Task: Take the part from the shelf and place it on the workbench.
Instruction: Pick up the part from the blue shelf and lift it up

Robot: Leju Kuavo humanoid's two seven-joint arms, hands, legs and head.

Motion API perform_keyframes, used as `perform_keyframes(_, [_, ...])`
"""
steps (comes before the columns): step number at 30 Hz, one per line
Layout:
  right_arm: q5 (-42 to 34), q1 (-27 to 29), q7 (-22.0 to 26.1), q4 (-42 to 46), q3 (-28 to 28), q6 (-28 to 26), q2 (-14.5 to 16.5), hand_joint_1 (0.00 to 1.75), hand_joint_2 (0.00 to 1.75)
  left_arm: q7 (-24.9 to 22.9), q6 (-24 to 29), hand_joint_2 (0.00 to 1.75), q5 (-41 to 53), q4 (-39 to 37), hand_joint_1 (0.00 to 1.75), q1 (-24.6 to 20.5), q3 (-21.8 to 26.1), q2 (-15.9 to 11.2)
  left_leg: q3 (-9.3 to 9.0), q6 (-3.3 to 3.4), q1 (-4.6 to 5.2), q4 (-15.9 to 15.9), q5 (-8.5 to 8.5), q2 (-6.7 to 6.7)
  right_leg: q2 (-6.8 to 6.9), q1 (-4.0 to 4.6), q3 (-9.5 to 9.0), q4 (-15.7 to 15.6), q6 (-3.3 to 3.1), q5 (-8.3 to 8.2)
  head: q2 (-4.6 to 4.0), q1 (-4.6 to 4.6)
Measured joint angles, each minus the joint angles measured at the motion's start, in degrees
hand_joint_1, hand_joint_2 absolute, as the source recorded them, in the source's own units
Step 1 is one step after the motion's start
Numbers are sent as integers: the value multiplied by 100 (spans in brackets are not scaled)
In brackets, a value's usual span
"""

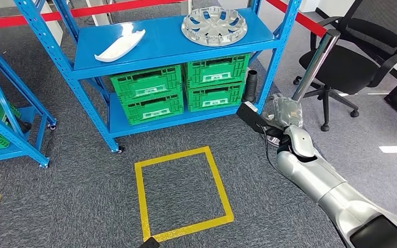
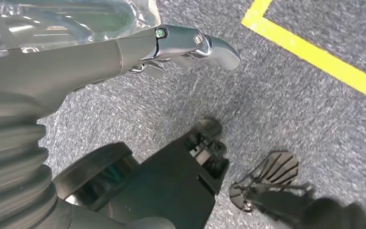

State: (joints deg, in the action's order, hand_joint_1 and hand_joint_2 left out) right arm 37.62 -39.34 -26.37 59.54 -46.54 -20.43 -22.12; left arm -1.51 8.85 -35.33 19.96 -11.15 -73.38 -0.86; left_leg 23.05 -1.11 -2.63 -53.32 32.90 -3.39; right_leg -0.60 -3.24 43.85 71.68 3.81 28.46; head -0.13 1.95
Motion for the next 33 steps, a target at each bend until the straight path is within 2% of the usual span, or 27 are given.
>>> perform_keyframes(1, [0, 14, -1, 1, 0, 3, -3, 175, 175, 0, 0, 175, 1, 0, 0, 9, 0, 2, -35, -16, -8, -5, 37, -3, 4, -1, 94, 70, 14, -58, 0, 4])
perform_keyframes(2, [0, 21, 0, 2, 1, 5, -4, 175, 175, 0, 0, 175, 1, 0, 0, 17, 0, 3, -85, -44, -26, -13, 89, -8, 8, -8, 85, -70, 30, -225, 0, 7])
perform_keyframes(3, [0, 23, 1, 5, 4, 6, -4, 175, 175, 0, 0, 175, 1, 0, 0, 21, 0, 5, -154, -85, -53, -29, 161, -15, 12, -20, -12, -390, 62, -456, 0, 11])
perform_keyframes(4, [0, 24, 1, 5, 5, 7, -3, 175, 175, 0, 0, 175, 1, -4, 0, 21, 1, 2, -205, -140, -74, -43, 242, -25, -2, -18, -113, -672, 95, -617, 0, 14])
perform_keyframes(5, [1, 24, 4, 5, 4, 9, -4, 175, 175, 0, 2, 175, 1, -9, 0, 15, 2, 2, -237, -203, -90, -73, 319, -31, -17, -8, -189, -909, 93, -665, 0, 30])
perform_keyframes(6, [1, 34, 4, 8, 2, 15, -2, 175, 175, -2, 3, 175, 1, -14, 0, 4, 2, 2, -235, -262, -95, -100, 383, -35, -34, 8, -208, -1002, 35, -654, 0, 44])
perform_keyframes(8, [1, 81, 4, 21, 8, 21, -8, 175, 175, -2, 3, 175, 3, -20, 0, -1, 1, 8, -208, -348, -94, -125, 437, -31, -31, 38, -161, -929, -165, -488, 0, 53])
perform_keyframes(9, [1, 102, 1, 32, 16, 21, -12, 175, 175, -2, 0, 175, 4, -21, 0, -1, 1, 11, -192, -372, -98, -160, 423, -25, -22, 41, -164, -879, -249, -464, 0, 36])
perform_keyframes(10, [4, 112, 2, 40, 28, 15, -21, 175, 175, 0, -2, 175, 7, -22, 0, -1, 1, 14, -116, -384, -101, -310, 365, 19, -8, 45, -194, -869, -293, -411, 0, 13])
perform_keyframes(11, [8, 108, 4, 46, 34, 11, -28, 175, 175, -1, -2, 175, 8, -23, 0, -9, 2, 16, 62, -384, -94, -606, 311, 87, 0, 54, -243, -883, -328, -377, 0, -7])
perform_keyframes(12, [11, 111, 5, 51, 37, 14, -32, 175, 175, 0, 0, 175, 11, -23, 0, -18, 2, 19, 337, -373, -76, -1021, 300, 161, 9, 70, -309, -913, -355, -346, 0, -31])
perform_keyframes(13, [14, 123, 8, 52, 38, 19, -35, 175, 175, 0, 3, 175, 15, -25, 0, -22, 3, 19, 686, -353, -44, -1488, 368, 233, 22, 94, -375, -950, -379, -314, 0, -46])
perform_keyframes(14, [15, 140, 10, 54, 34, 25, -33, 175, 175, 0, 3, 175, 23, -25, 0, -19, 2, 19, 1023, -324, -4, -1880, 514, 267, 32, 123, -441, -981, -399, -285, 0, -58])
perform_keyframes(15, [15, 157, 15, 55, 32, 32, -31, 175, 175, 0, 4, 175, 34, -26, 0, -14, 2, 20, 1304, -287, 38, -2127, 658, 276, 38, 154, -507, -1004, -419, -250, 0, -62])
perform_keyframes(16, [15, 166, 19, 57, 32, 35, -28, 175, 175, 0, 4, 175, 44, -28, 0, -9, 1, 20, 1508, -232, 84, -2200, 715, 277, 41, 190, -579, -1016, -439, -208, 0, -65])
perform_keyframes(17, [15, 167, 24, 60, 33, 37, -26, 175, 175, 1, 4, 175, 55, -29, 0, -7, 1, 19, 1611, -152, 136, -2091, 621, 277, 41, 229, -661, -1021, -457, -158, 0, -69])
perform_keyframes(18, [15, 162, 28, 62, 36, 37, -26, 175, 175, 8, 9, 175, 71, -30, 0, -7, 1, 19, 1626, -52, 199, -1824, 357, 277, 44, 267, -755, -1025, -475, -102, 0, -68])
perform_keyframes(19, [16, 157, 33, 65, 37, 37, -26, 175, 175, 20, 16, 175, 87, -33, 0, -8, 2, 13, 1589, 70, 279, -1462, -19, 288, 50, 290, -840, -1036, -493, -48, 0, -68])
perform_keyframes(20, [19, 150, 40, 69, 34, 33, -25, 175, 175, 30, 34, 175, 105, -36, 0, -11, 2, 4, 1545, 191, 352, -1162, -311, 303, 54, 314, -914, -1051, -499, -7, 0, -55])
perform_keyframes(21, [20, 147, 48, 74, 32, 31, -25, 175, 175, 37, 58, 175, 127, -39, 0, -17, 3, -3, 1506, 293, 411, -916, -495, 315, 55, 318, -956, -1070, -494, 19, 0, -47])
perform_keyframes(22, [21, 154, 54, 76, 34, 28, -25, 175, 175, 37, 84, 175, 146, -42, 0, -21, 3, -9, 1478, 348, 452, -778, -593, 327, 57, 311, -975, -1091, -476, 34, 0, -49])
perform_keyframes(23, [21, 162, 58, 79, 37, 26, -25, 175, 175, 31, 107, 175, 164, -43, 0, -22, 3, -6, 1458, 335, 463, -729, -593, 327, 57, 315, -987, -1095, -463, 52, 0, -51])
perform_keyframes(26, [19, 181, 62, 80, 46, 28, -22, 175, 175, 31, 126, 175, 197, -46, 0, -16, 6, 1, 1418, 179, 454, -647, -681, 306, 78, 305, -994, -1096, -456, 89, 0, -72])
perform_keyframes(27, [19, 177, 62, 81, 49, 32, -23, 175, 175, 31, 128, 175, 205, -48, 0, -18, 8, -4, 1422, 166, 447, -649, -676, 298, 87, 305, -999, -1108, -452, 86, 0, -72])
perform_keyframes(33, [20, 137, 60, 81, 57, 63, -23, 175, 175, -43, 171, 175, 254, -50, 0, -18, 22, 17, 1417, 205, 423, -649, -652, 286, 99, 326, -1047, -1178, -426, 85, 0, -70])
